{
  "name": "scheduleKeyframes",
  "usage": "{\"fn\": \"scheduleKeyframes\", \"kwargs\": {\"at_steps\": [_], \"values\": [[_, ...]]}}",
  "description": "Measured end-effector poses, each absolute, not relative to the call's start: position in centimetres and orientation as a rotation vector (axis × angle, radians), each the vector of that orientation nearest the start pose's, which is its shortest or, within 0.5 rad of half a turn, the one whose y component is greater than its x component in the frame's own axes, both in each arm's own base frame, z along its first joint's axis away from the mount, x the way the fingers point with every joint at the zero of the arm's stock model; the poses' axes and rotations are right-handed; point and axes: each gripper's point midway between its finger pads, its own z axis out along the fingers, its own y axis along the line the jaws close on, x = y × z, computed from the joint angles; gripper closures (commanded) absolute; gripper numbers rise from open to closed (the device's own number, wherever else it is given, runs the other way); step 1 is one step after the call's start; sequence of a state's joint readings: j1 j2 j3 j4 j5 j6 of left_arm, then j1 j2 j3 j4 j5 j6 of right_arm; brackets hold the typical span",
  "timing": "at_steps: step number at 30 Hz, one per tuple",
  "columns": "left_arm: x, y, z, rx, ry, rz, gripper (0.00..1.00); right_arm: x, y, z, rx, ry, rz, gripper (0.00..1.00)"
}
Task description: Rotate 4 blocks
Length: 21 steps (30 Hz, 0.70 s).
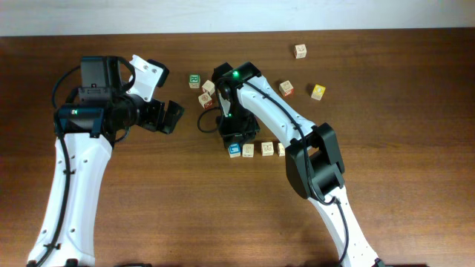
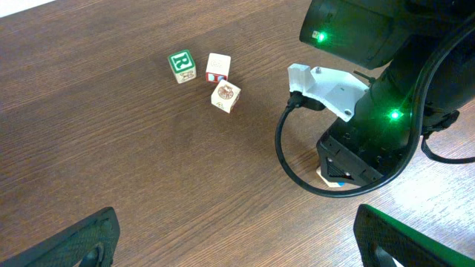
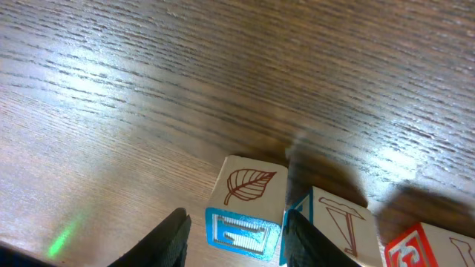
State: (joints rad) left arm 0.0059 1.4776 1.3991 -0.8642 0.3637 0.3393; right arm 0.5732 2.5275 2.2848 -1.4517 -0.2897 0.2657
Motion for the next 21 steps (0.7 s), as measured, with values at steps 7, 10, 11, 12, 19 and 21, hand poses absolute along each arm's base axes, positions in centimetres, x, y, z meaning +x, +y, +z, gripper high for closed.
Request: {"fn": "scheduleKeyframes", "kwargs": {"at_steps": [7,10,11,12,19,21], "values": [[38.3,-5.9,22.7,0.55,2.39,-0.308,0.01,38.0,30.1,6.9,-0.494,3.2,0.402,0.58],[38.3,-5.9,22.7,0.55,2.389,-0.307,0.01,39.1,30.0,12.7,-0.496,3.08,0.399,0.6],[38.3,-5.9,22.7,0.55,2.39,-0.307,0.01,39.2,29.7,14.6,-0.494,3.041,0.397,0.6],[38.3,-5.9,22.7,0.55,2.389,-0.307,0.01,39.5,29.8,16.4,-0.498,2.984,0.41,0.6],[38.3,-5.9,22.7,0.55,2.39,-0.307,0.01,37.6,28.2,28.6,-0.499,2.698,0.504,0.6],[38.3,-5.9,22.7,0.55,2.389,-0.307,0.01,35.8,26.9,30.6,-0.499,2.685,0.498,0.6]]}}
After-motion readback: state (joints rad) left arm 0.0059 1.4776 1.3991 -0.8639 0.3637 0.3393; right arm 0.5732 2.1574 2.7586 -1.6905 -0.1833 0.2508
